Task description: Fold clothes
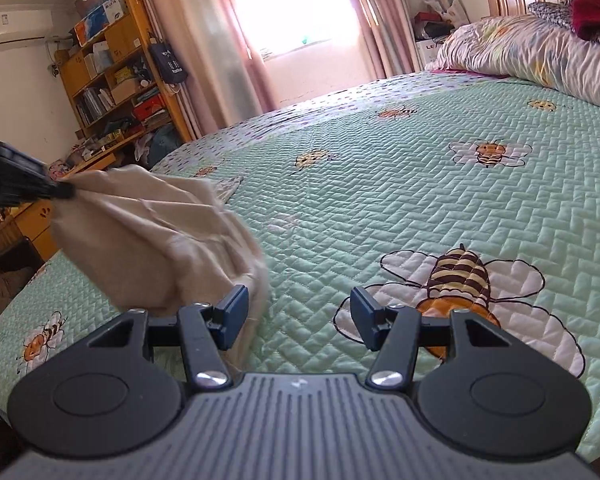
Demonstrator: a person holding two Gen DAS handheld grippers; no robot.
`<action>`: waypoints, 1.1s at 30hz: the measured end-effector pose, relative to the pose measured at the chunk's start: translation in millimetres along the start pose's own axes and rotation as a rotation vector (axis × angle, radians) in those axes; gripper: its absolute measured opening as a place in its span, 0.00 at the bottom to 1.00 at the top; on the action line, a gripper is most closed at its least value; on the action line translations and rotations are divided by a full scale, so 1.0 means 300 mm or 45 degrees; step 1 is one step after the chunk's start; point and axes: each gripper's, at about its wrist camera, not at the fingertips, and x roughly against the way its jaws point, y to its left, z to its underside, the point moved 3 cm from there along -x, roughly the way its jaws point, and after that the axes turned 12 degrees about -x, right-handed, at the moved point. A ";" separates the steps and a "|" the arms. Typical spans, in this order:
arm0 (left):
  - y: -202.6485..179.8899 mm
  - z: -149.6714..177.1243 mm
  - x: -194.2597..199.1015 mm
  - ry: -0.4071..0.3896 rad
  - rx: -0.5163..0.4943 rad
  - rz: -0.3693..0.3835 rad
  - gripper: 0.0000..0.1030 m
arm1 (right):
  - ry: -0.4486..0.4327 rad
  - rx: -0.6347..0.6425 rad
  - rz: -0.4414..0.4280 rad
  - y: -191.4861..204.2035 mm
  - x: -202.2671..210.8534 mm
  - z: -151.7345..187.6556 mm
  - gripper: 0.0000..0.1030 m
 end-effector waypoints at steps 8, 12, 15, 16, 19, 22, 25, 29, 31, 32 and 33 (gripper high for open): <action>0.101 0.345 -0.147 0.482 0.094 -0.086 0.04 | 0.087 0.104 -0.055 0.074 -0.044 0.049 0.56; 0.161 0.407 -0.115 0.487 0.190 0.008 0.11 | 0.084 0.196 -0.100 0.140 -0.082 0.025 0.56; 0.220 0.407 -0.077 0.435 0.286 0.097 0.22 | 0.052 0.312 -0.147 0.219 -0.126 -0.005 0.56; 0.236 0.403 -0.061 0.410 0.303 0.114 0.28 | 0.036 0.361 -0.166 0.252 -0.144 -0.015 0.56; 0.263 0.384 -0.032 0.353 0.295 0.116 0.29 | -0.032 0.527 -0.240 0.348 -0.224 -0.042 0.56; 0.282 0.375 -0.017 0.320 0.279 0.112 0.31 | 0.007 0.640 -0.256 0.407 -0.354 -0.059 0.55; 0.295 0.376 -0.033 0.331 0.304 0.142 0.32 | 0.188 0.683 -0.300 0.430 -0.484 -0.051 0.34; 0.286 0.390 -0.061 0.359 0.306 0.166 0.32 | 0.378 0.568 -0.343 0.427 -0.575 -0.024 0.01; 0.273 0.400 -0.072 0.376 0.297 0.169 0.32 | 0.338 0.536 -0.347 0.430 -0.550 -0.025 0.01; 0.268 0.403 -0.075 0.379 0.293 0.173 0.32 | 0.286 0.539 -0.374 0.444 -0.510 -0.030 0.01; 0.263 0.405 -0.075 0.381 0.292 0.176 0.32 | 0.236 0.542 -0.417 0.467 -0.454 -0.042 0.01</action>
